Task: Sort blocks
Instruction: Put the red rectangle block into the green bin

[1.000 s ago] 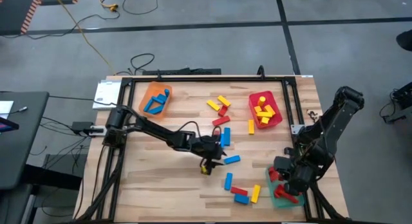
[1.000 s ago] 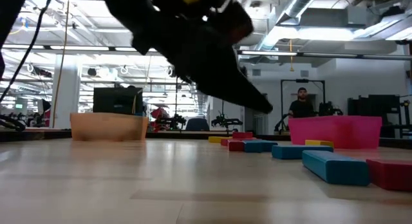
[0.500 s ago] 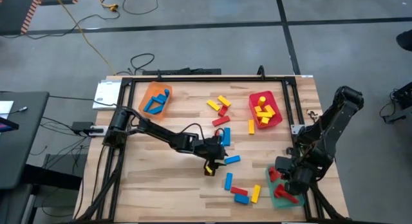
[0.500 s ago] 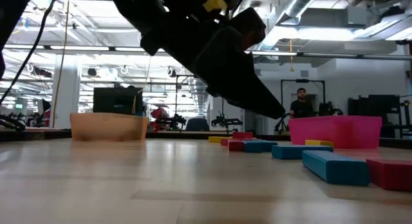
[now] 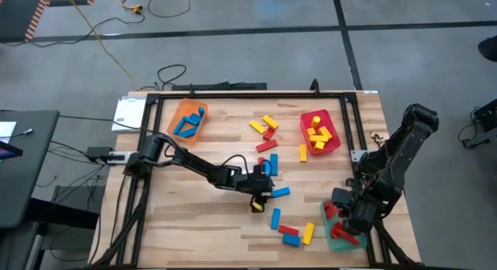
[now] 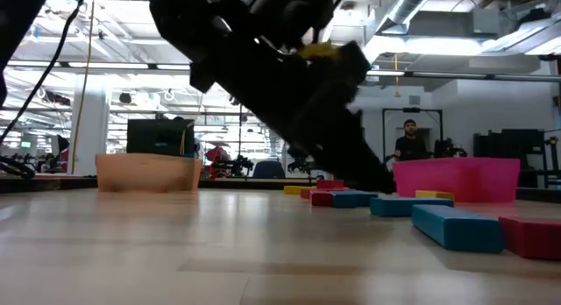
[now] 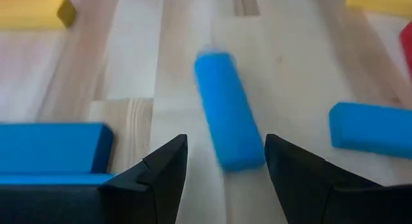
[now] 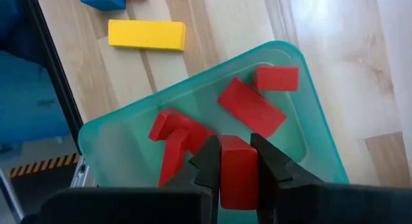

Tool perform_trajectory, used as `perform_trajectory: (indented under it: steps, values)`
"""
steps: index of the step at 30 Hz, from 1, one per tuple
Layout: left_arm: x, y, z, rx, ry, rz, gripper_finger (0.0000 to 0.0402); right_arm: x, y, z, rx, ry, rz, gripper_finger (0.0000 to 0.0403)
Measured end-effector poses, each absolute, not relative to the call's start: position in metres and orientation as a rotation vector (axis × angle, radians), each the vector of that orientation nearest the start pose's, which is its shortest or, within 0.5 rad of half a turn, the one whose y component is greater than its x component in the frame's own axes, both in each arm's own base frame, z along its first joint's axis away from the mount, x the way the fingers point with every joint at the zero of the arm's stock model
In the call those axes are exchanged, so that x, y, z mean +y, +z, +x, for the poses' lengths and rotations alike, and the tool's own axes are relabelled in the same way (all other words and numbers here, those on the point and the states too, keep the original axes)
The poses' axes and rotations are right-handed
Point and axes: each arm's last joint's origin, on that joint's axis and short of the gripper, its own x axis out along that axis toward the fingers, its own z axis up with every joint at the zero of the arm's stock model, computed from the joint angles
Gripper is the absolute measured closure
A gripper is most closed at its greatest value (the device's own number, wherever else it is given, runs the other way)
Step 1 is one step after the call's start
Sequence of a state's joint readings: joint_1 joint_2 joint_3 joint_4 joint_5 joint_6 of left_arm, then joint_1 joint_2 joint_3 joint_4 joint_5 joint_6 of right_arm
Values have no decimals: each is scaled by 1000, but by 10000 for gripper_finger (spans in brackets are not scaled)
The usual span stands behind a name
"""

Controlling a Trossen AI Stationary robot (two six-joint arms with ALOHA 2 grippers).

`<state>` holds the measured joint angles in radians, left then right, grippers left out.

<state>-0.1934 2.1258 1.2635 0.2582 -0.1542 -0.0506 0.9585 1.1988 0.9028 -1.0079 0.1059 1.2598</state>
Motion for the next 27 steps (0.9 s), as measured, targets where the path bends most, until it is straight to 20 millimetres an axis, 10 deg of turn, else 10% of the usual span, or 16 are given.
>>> perform_trajectory:
  steps: [14, 27]
  values:
    - [-92, 110, 454, 627, -52, 79, 200, 163, 242, 118, 1339, -100, 392, 335]
    - [-89, 106, 451, 695, -76, 171, 299, 162, 242, 118, 1340, -106, 397, 329]
